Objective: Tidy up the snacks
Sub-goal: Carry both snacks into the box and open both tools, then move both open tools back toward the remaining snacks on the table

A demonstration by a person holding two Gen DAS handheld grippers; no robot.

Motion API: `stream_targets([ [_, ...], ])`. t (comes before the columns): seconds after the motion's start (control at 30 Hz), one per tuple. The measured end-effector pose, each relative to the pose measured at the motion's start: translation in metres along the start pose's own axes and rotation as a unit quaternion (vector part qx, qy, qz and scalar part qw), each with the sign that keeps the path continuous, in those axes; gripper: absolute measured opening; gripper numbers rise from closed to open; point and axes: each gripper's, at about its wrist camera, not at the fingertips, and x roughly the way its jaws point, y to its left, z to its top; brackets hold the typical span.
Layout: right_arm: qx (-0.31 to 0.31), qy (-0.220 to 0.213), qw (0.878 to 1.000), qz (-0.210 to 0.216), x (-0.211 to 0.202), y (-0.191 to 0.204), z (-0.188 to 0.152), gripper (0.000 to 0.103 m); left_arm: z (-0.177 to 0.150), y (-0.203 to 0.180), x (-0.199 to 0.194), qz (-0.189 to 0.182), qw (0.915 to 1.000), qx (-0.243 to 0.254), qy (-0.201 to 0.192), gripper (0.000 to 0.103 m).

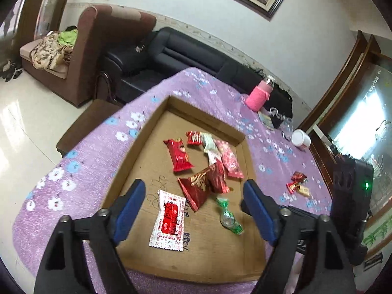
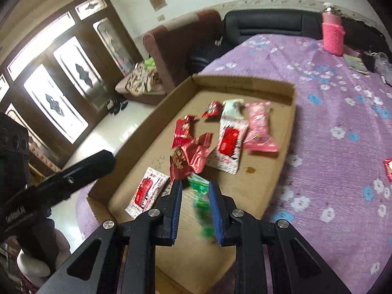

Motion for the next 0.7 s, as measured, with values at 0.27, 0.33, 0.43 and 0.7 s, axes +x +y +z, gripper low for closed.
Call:
stream_targets([
  [0.27, 0.045, -0.044, 0.998, -0.014, -0.051, -0.036, -0.019, 0.028, -0.01, -0.026, -0.002, -0.006, 0.9997, 0.004, 0.025, 0.086],
  [0.33, 0.06, -0.05, 0.997, -0.019, -0.061, -0.049, -0.024, 0.028, -0.013, -0.037, -0.002, -0.007, 0.9994, 0.014, 0.031, 0.088],
  [0.43, 0.08, -0.056, 0.995, -0.024, -0.076, -0.068, -0.035, 0.029, -0.019, -0.06, -0.003, -0.023, 0.9984, 0.036, 0.036, 0.09],
  [0.7, 0.122, -0.079, 0.989, -0.039, -0.11, -0.106, -0.062, 0.029, -0.046, -0.137, -0.012, -0.039, 0.9899, 0.135, 0.02, 0.089],
])
